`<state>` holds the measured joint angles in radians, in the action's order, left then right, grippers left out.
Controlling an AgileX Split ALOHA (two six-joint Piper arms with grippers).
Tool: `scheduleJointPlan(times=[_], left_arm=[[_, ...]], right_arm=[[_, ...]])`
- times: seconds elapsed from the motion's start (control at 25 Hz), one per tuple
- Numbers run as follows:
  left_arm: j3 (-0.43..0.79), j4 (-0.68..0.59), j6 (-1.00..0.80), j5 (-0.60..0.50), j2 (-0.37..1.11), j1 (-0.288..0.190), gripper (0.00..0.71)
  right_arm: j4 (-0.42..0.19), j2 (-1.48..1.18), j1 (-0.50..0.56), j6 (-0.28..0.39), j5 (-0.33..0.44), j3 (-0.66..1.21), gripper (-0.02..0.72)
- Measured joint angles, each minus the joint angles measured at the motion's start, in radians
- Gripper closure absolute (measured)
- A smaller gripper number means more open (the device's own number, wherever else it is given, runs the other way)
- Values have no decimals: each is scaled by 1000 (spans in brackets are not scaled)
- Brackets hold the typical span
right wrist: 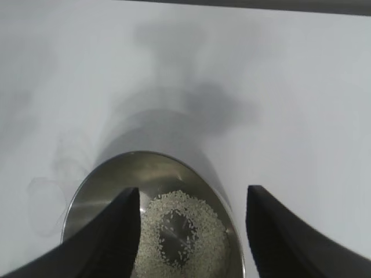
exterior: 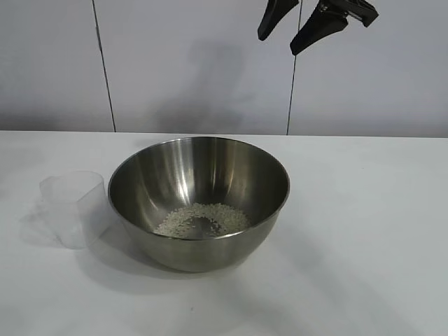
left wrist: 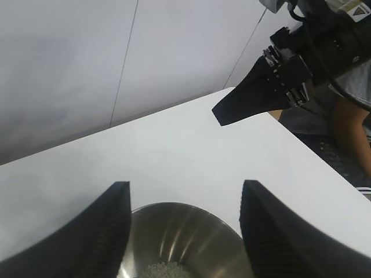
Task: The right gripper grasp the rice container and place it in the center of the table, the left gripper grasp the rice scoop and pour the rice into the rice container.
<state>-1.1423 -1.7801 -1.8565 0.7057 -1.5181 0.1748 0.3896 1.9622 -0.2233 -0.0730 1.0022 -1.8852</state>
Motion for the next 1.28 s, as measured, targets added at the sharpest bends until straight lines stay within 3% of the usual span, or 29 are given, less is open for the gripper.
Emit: scheduleJointPlan(times=[0.24, 0.4, 0.52, 0.88, 1.12, 1.28], left_arm=[[1, 0, 81, -65, -106, 12, 301], [5, 10, 396, -89, -133, 29, 303], [5, 93, 582, -129, -132, 32, 303], [67, 580, 969, -397, -132, 33, 303], [78, 867, 981, -743, -104, 85, 303], [69, 1038, 984, -873, -66, 119, 304]], right_arm=[[1, 0, 0, 0, -64, 0, 324], [4, 0, 0, 0, -104, 0, 324], [5, 0, 0, 0, -134, 0, 324], [7, 0, 0, -1, -160, 0, 324], [7, 0, 0, -1, -161, 0, 324], [7, 0, 0, -1, -163, 0, 324]])
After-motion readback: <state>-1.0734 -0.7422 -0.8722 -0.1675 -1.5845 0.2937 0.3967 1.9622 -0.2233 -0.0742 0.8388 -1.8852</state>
